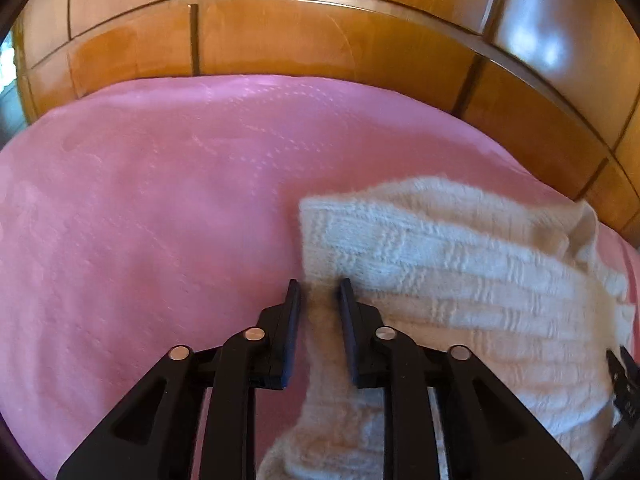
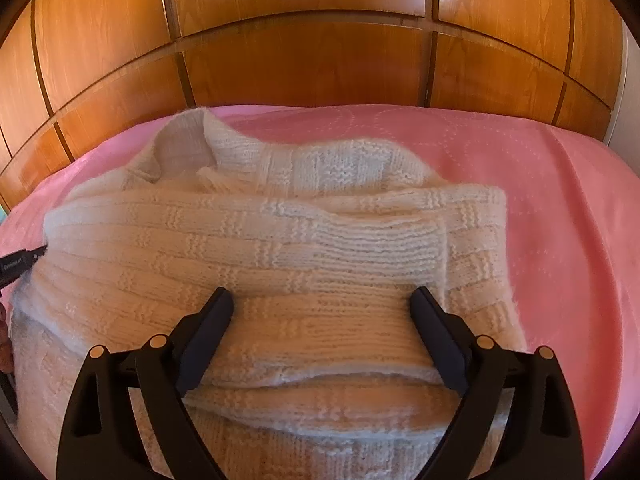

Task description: Fold small clothes

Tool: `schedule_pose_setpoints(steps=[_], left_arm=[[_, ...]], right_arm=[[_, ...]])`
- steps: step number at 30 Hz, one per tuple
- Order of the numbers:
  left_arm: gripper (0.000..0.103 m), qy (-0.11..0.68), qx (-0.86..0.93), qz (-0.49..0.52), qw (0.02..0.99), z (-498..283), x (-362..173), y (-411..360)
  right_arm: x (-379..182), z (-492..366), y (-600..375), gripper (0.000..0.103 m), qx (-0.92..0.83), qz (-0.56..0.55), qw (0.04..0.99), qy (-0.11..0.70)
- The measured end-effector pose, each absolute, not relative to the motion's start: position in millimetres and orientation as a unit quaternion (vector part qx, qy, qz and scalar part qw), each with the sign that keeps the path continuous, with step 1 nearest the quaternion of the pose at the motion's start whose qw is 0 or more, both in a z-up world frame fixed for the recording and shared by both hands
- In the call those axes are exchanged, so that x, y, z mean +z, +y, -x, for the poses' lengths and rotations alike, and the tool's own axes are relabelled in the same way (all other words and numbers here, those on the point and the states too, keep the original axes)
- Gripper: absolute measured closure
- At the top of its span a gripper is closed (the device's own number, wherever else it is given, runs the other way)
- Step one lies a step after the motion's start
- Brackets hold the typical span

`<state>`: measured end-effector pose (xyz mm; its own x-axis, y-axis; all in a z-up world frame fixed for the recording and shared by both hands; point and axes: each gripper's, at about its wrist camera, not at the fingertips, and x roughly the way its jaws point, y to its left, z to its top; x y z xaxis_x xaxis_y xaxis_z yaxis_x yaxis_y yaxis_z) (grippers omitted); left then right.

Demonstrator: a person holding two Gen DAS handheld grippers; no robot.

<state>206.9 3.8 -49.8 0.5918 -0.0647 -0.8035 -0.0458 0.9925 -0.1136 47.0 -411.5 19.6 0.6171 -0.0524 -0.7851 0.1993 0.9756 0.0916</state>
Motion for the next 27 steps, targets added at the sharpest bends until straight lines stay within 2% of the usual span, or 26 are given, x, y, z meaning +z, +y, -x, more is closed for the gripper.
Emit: schedule_pose_setpoints(steps=[1, 4, 7, 8, 13, 16, 27], left_arm=[[0.072, 0.446, 0.013, 0.054, 0.893, -203, -45, 3], [0.072, 0.419, 0.009, 0.025, 0.907, -179, -26, -6], [0.050, 0.406, -0.031, 0.018, 0.913, -149, -13, -17], [0.047, 0.404, -0.039, 0.014, 0.914, -142, -12, -21], [0.045, 0.434, -0.048, -0.041, 0.899, -142, -49, -45], [0.040, 0.434, -0.039, -0.034, 0.899, -145, -49, -43], [0.040, 0.402, -0.040, -0.005, 0.915, -109, -19, -27]], right_arm=[[19, -47, -413, 0.012, -0.069, -0.088, 0.895, 0.432], [19, -45, -413, 0.012, -0.068, -0.091, 0.895, 0.431], [20, -45, -413, 0.012, -0.068, -0.089, 0.896, 0.430], [21, -45, -414, 0.012, -0.068, -0.088, 0.896, 0.430], [20, -46, -414, 0.012, -0.068, -0.088, 0.896, 0.430], [20, -46, -414, 0.012, -0.067, -0.090, 0.895, 0.431], [20, -47, -417, 0.012, -0.063, -0.096, 0.895, 0.431]])
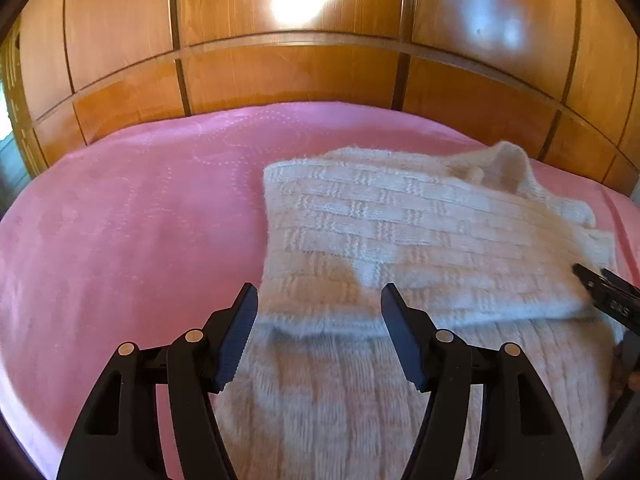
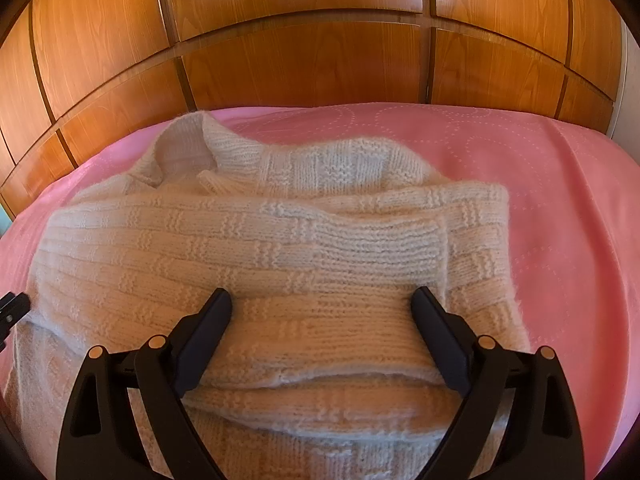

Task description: Fold small clothes

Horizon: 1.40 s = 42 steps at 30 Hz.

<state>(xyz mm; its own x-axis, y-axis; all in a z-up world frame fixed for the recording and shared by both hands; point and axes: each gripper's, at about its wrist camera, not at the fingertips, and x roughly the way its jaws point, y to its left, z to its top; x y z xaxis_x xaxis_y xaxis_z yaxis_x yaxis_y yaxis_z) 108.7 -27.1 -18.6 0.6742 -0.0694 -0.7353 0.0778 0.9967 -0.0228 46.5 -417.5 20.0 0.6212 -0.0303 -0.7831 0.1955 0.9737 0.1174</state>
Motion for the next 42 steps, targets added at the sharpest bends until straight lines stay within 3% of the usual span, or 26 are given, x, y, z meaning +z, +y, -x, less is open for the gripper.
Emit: schedule_pose_setpoints(steps=[14, 19, 22, 42], left_arm=[[0.040, 0.396, -0.038, 0.031, 0.917, -46, 3, 6], [0.038, 0.398, -0.034, 0.033, 0.916, -27, 4, 17], [0.034, 0.398, -0.031, 0.036, 0.916, -16, 4, 24], [0.034, 0.418, -0.027, 0.027, 0.908, 31, -10, 55]], right_arm=[[21, -48, -413, 0.011, -0.071, -0.081, 0.893, 0.438], [26, -50, -410, 0.003, -0.072, -0.075, 0.886, 0.452], [34, -43, -409, 0.003, -0.071, -0.071, 0.883, 0.458], [42, 103, -435, 0.003, -0.032, -0.103, 0.865, 0.491]])
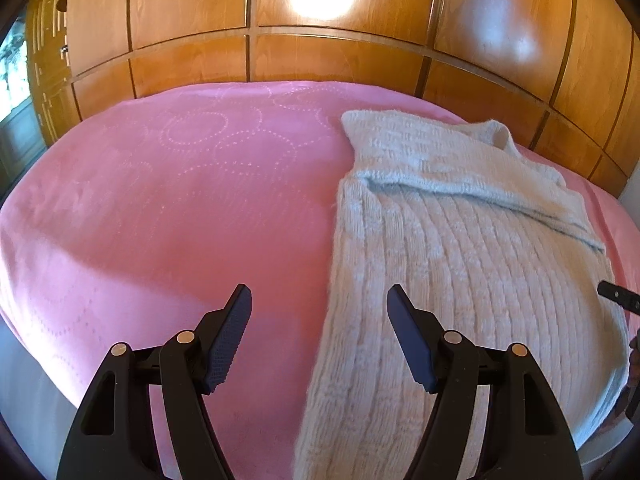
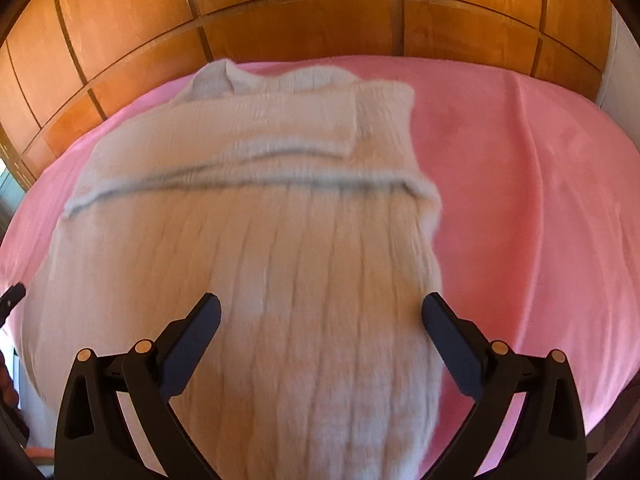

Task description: Fold small clothes

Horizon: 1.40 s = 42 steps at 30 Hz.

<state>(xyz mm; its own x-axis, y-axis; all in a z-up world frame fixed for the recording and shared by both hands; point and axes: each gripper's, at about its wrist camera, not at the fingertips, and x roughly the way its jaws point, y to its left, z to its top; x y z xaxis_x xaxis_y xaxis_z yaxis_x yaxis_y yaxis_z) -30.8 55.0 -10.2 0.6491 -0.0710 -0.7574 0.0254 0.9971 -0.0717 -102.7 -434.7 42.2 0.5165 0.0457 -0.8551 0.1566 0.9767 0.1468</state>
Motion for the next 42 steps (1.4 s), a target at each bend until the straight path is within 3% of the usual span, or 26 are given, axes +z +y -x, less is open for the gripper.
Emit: schedule_pose_setpoints(steps=[10, 15, 18, 20, 22, 23, 24, 26, 27, 31, 36, 42], left_arm=[[0.034, 0.443, -0.059, 0.029, 0.894, 62, -21, 59], [0.043, 0.478, -0.114, 0.046, 0.870, 89, -33, 67], [0.048, 0.489, -0.147, 0.047, 0.859, 102, -34, 68], [0.054, 0.498, -0.167, 0.051, 0.850, 106, -36, 68], [0.056, 0.510, -0.180, 0.057, 0.839, 108, -41, 69], [0.069, 0.514, -0.185, 0.060, 0.836, 108, -43, 69], [0.074, 0.519, -0.190, 0.061, 0.831, 108, -44, 70], [0.095, 0.522, -0.201, 0.057, 0.827, 108, -44, 70], [0.095, 0.521, -0.206, 0.053, 0.826, 107, -42, 69], [0.097, 0.509, -0.252, 0.059, 0.821, 109, -22, 73], [0.097, 0.481, -0.303, 0.137, 0.811, 92, 11, 80], [0.097, 0.450, -0.325, 0.208, 0.805, 28, 35, 71]], right_arm=[[42, 161, -443, 0.002, -0.007, -0.160, 0.855, 0.493], [43, 193, -445, 0.006, 0.034, -0.212, 0.834, 0.508], [37, 210, -443, 0.029, 0.058, -0.241, 0.811, 0.529], [29, 223, -439, 0.036, 0.067, -0.239, 0.800, 0.546], [20, 229, -437, 0.049, 0.074, -0.241, 0.789, 0.561], [14, 230, -436, 0.052, 0.076, -0.245, 0.780, 0.571], [6, 232, -434, 0.059, 0.078, -0.245, 0.772, 0.581], [-2, 231, -429, 0.082, 0.083, -0.234, 0.763, 0.597], [-1, 228, -426, 0.096, 0.085, -0.227, 0.761, 0.601], [40, 226, -420, 0.096, 0.140, -0.209, 0.777, 0.577], [106, 205, -437, 0.096, 0.181, -0.259, 0.819, 0.479], [107, 145, -471, 0.096, 0.130, -0.324, 0.832, 0.431]])
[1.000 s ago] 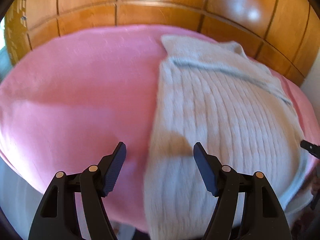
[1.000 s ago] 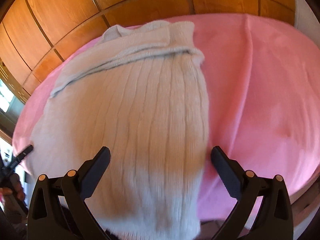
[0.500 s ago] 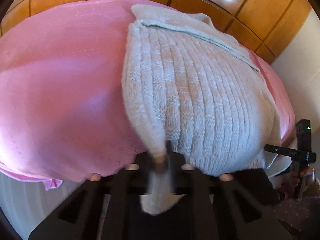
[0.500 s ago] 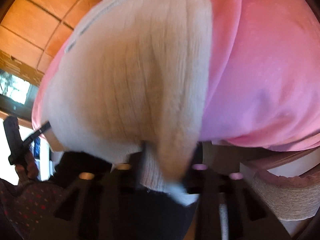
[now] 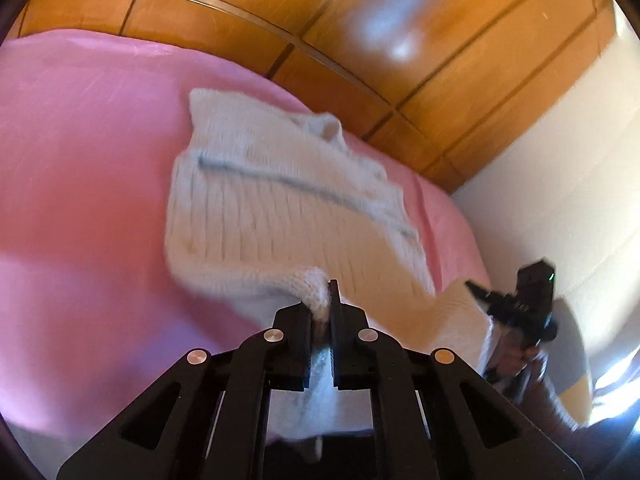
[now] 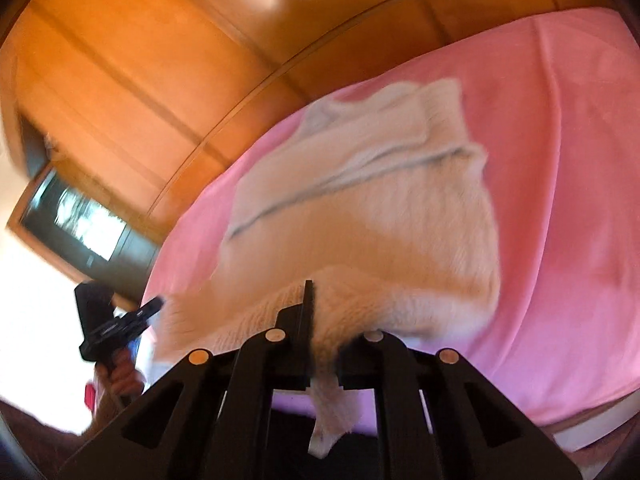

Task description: Fold small clothes

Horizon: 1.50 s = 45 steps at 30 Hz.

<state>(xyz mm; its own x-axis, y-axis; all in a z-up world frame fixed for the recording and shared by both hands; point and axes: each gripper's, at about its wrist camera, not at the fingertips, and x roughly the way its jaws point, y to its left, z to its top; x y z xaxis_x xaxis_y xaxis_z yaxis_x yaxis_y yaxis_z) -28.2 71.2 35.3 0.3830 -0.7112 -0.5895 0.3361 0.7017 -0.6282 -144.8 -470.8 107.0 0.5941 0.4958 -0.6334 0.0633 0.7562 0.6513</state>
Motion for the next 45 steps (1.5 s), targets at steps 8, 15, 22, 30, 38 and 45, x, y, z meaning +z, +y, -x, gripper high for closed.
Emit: schedule_pose_setpoints(steps=[8, 15, 22, 30, 38, 45], left_arm=[[0.072, 0.471, -0.189, 0.236, 0.829, -86, 20, 62], [0.041, 0.446, -0.163, 0.170, 0.864, -66, 8, 76], [0.036, 0.472, -0.206, 0.109, 0.850, -34, -34, 67], [0.091, 0.471, -0.234, 0.107, 0.844, -15, -27, 58], [0.093, 0.492, -0.243, 0.178, 0.817, 49, -20, 99], [0.081, 0.480, -0.157, 0.129, 0.854, 73, -6, 100]], right_arm=[[84, 82, -520, 0.032, 0.041, -0.382, 0.824, 0.417], [85, 118, -534, 0.016, 0.010, -0.336, 0.846, 0.414], [48, 130, -484, 0.048, -0.002, -0.222, 0.853, 0.473], [76, 134, -474, 0.086, 0.006, -0.205, 0.868, 0.453], [92, 174, -478, 0.088, 0.024, -0.250, 0.859, 0.446], [78, 188, -479, 0.062, -0.027, -0.221, 0.857, 0.465]])
